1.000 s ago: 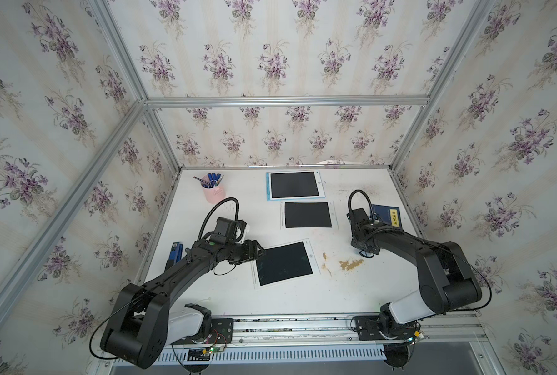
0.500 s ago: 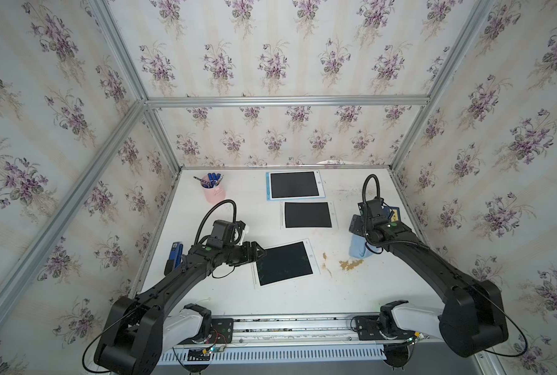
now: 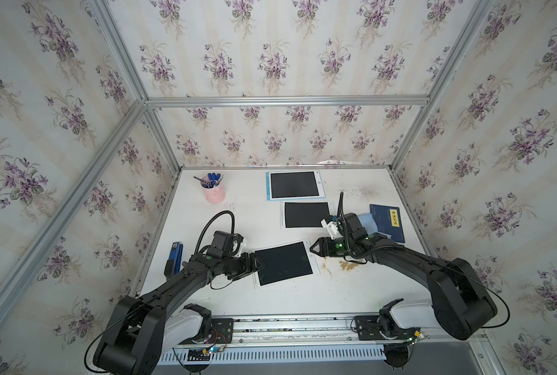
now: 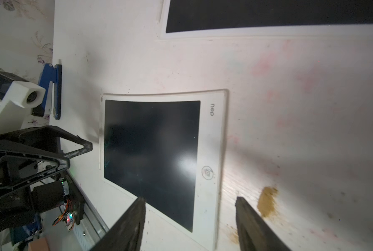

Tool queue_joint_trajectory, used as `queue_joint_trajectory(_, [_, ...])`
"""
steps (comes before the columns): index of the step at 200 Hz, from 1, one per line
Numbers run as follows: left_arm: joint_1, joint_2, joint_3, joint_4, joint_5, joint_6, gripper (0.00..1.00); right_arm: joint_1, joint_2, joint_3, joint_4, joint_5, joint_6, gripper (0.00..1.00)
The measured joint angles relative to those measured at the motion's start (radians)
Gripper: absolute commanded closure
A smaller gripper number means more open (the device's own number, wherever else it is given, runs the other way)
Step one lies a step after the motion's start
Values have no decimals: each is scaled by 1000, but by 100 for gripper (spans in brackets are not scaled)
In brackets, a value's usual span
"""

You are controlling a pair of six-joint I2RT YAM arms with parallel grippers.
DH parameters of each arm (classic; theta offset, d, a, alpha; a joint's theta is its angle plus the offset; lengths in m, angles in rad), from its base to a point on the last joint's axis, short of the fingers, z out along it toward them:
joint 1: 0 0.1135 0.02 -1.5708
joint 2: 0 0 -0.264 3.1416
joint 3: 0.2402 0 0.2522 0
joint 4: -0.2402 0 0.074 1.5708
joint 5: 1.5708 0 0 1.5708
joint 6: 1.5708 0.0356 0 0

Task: Wipe the drawing tablet
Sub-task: Pick up the drawing tablet from the center of the board.

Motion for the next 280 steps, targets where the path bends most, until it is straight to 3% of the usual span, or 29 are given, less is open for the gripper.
queue_joint_trajectory(62, [0, 17, -26, 14, -29, -27, 26, 0, 158, 8, 60, -57, 2, 36])
queue_joint_trajectory(133, [2, 65, -31, 83, -9, -41, 26, -3, 232, 13, 172, -145, 5, 38])
queue_joint_trajectory(186, [6, 100, -75, 219, 61, -98, 31, -9, 264, 14, 271, -101, 5, 38])
queue_joint_trajectory(253, [40, 42, -166, 369, 98, -211, 31, -9, 286, 3, 327, -90, 5, 38])
queue_joint_trajectory(280, [59, -12, -194, 396, 63, -241, 35, -9, 291, -5, 355, -110, 5, 38])
